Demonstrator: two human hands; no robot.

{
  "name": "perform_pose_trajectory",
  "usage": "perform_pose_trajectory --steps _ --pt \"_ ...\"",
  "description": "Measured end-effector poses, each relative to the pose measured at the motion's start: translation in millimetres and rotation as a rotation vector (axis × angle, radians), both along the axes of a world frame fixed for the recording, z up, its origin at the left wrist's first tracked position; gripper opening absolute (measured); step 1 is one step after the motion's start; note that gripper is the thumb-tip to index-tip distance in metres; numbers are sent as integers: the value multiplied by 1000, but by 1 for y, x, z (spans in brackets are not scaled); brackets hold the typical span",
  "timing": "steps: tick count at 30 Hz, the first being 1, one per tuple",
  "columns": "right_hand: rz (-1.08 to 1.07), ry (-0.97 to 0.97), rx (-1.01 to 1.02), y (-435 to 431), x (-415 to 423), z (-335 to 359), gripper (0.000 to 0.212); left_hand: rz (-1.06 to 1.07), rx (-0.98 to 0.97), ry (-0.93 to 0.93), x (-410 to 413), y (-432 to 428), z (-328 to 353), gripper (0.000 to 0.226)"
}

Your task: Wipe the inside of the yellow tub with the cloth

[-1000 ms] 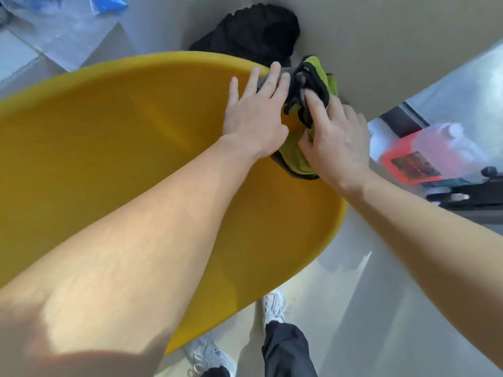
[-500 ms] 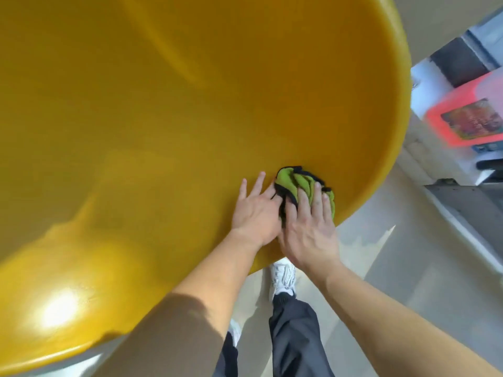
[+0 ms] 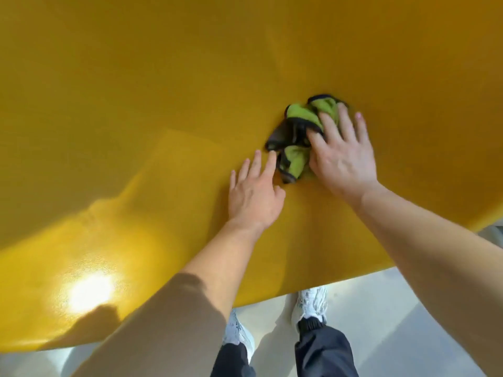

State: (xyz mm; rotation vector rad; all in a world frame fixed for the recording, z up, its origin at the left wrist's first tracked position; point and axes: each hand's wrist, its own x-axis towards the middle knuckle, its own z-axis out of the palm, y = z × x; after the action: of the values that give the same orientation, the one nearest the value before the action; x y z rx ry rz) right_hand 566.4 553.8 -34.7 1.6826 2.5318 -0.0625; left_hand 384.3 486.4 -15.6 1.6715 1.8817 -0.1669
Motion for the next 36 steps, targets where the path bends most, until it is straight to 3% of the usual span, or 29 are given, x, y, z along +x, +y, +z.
perform_pose_trajectory --steps 2,5,10,14,17,23,26,29,32,36 --pt "-139 -2 103 32 -2 8 41 47 47 -42 2 16 3 70" --pt "-231 100 22 20 -48 -4 56 85 63 -23 -26 3 1 67" --pt "-93 292 -321 -94 -154 -34 64 172 60 145 -112 -84 -2 65" --pt "-15 395 -509 -168 -225 -24 68 154 72 322 -183 -148 11 68" --pt "62 471 -683 -205 -280 -11 70 255 156 395 -220 -167 29 75" --pt "225 548 -891 -259 -382 5 82 295 176 380 -262 -165 67 49" --pt "404 595 -891 -253 -353 21 71 198 52 455 -270 -171 77 46" --pt "676 401 -821 -233 -286 21 65 -7 -76 518 -243 -188 73 44" --pt "619 104 -884 -198 -190 17 62 -81 -235 396 -174 -196 57 49" --pt "398 -243 -724 -136 -46 30 61 -29 -253 89 -68 -172 42 52"
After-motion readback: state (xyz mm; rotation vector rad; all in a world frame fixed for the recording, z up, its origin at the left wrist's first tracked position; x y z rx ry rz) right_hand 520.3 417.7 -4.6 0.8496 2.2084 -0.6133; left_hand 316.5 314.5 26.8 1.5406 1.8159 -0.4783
